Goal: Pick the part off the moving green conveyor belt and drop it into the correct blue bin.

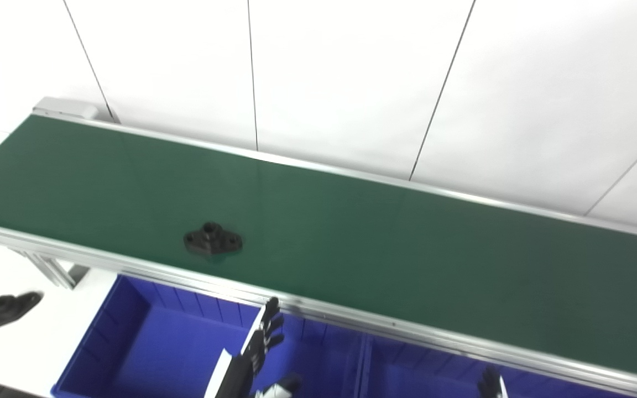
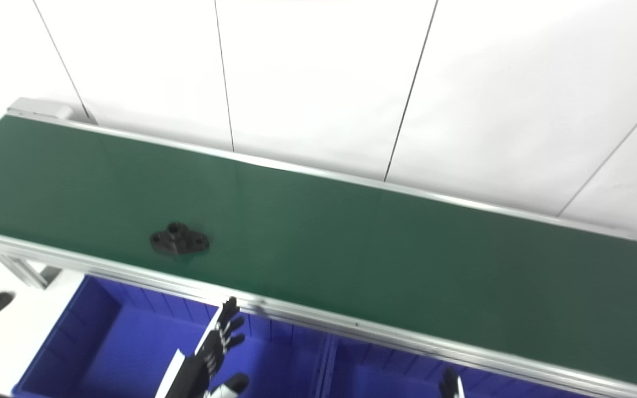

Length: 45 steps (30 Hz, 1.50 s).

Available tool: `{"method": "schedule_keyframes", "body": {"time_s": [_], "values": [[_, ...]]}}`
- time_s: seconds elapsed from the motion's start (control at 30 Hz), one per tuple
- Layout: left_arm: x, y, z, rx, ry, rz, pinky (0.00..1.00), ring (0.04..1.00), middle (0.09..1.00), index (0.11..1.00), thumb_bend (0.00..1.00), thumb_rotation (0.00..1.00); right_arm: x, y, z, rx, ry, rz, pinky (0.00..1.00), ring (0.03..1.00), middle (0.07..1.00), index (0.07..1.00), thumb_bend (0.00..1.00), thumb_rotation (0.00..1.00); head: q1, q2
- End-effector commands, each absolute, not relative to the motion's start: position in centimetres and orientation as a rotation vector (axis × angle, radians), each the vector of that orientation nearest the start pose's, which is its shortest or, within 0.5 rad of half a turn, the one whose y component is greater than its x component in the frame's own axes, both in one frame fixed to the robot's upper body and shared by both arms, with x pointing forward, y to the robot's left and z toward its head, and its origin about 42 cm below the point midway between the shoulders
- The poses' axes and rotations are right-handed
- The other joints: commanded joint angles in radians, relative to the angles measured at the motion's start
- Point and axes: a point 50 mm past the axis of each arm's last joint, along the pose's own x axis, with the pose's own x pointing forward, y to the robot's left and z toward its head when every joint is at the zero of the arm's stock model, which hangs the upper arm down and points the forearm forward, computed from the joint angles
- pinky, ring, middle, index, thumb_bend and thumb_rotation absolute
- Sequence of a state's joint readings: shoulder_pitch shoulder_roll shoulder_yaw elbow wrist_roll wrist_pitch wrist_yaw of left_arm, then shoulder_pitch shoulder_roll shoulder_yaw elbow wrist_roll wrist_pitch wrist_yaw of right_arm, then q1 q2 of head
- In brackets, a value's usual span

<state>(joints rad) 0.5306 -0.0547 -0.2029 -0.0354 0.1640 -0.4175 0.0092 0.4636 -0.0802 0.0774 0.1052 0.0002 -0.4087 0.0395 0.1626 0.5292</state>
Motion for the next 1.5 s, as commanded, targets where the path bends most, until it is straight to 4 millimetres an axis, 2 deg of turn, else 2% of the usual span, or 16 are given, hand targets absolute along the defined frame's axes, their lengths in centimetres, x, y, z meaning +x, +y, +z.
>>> {"method": "schedule_keyframes", "body": {"time_s": [0.0, 0.13, 0.2, 0.33, 0.43, 0.47, 0.57, 0.67, 0.9, 1.13, 1.47], "values": [[10.0, 15.3, 4.7, 0.027, -0.023, -0.081, 0.91, 0.967, 1.000, 1.000, 0.71, 0.71, 10.3, -23.7, 1.8, -0.061, 0.066, 0.024, 1.00, 1.000, 1.000, 1.000, 0.53, 0.84, 0.004, 0.006], [10.1, 15.1, 5.0, 0.028, -0.026, -0.077, 0.90, 0.961, 0.998, 1.000, 0.69, 0.70, 10.4, -23.8, 2.0, -0.080, 0.058, 0.020, 1.00, 1.000, 1.000, 1.000, 0.51, 0.82, 0.011, 0.018], [10.1, 15.1, 5.2, 0.029, -0.031, -0.076, 0.89, 0.959, 0.999, 1.000, 0.67, 0.69, 10.4, -23.8, 2.4, -0.110, 0.045, 0.009, 1.00, 0.985, 1.000, 1.000, 0.58, 0.83, 0.011, 0.028], [10.1, 15.2, 5.4, 0.033, -0.034, -0.077, 0.89, 0.960, 1.000, 1.000, 0.65, 0.68, 10.7, -23.1, 4.7, -0.222, -0.031, -0.020, 0.96, 0.959, 0.988, 1.000, 0.58, 0.72, -0.009, 0.053], [10.2, 15.4, 5.4, 0.032, -0.025, -0.078, 0.91, 0.965, 1.000, 1.000, 0.68, 0.70, 11.7, -22.4, 6.9, -0.353, -0.135, -0.007, 0.85, 0.885, 0.929, 0.976, 0.62, 0.57, -0.044, 0.065], [10.2, 15.4, 5.4, 0.031, -0.023, -0.078, 0.91, 0.965, 1.000, 1.000, 0.68, 0.70, 12.0, -22.3, 7.4, -0.382, -0.161, -0.002, 0.84, 0.875, 0.923, 0.969, 0.63, 0.55, -0.044, 0.065], [10.4, 15.4, 5.6, 0.023, -0.023, -0.078, 0.92, 0.971, 1.000, 1.000, 0.69, 0.70, 14.2, -21.2, 9.7, -0.443, -0.250, 0.018, 0.81, 0.866, 0.910, 0.937, 0.73, 0.47, -0.064, 0.079], [10.6, 15.4, 5.6, 0.036, -0.027, -0.082, 0.91, 0.970, 1.000, 1.000, 0.70, 0.74, 17.0, -20.2, 11.4, -0.472, -0.310, 0.031, 0.72, 0.816, 0.881, 0.918, 0.81, 0.46, -0.073, 0.089], [10.9, 15.6, 5.6, 0.033, -0.025, -0.088, 0.92, 0.981, 1.000, 1.000, 0.72, 0.77, 22.4, -18.9, 14.4, -0.586, -0.391, 0.076, 0.65, 0.780, 0.865, 0.900, 0.85, 0.47, -0.090, 0.102], [11.0, 15.6, 5.5, 0.034, -0.028, -0.099, 0.94, 0.984, 1.000, 1.000, 0.72, 0.77, 26.7, -17.0, 16.0, -0.785, -0.411, 0.141, 0.62, 0.768, 0.855, 0.860, 0.90, 0.47, -0.105, 0.107], [11.0, 15.4, 5.6, 0.042, -0.036, -0.113, 0.91, 0.983, 1.000, 1.000, 0.67, 0.79, 31.1, -13.1, 16.9, -0.950, -0.377, 0.220, 0.59, 0.749, 0.855, 0.871, 0.91, 0.46, -0.104, 0.116]]}}
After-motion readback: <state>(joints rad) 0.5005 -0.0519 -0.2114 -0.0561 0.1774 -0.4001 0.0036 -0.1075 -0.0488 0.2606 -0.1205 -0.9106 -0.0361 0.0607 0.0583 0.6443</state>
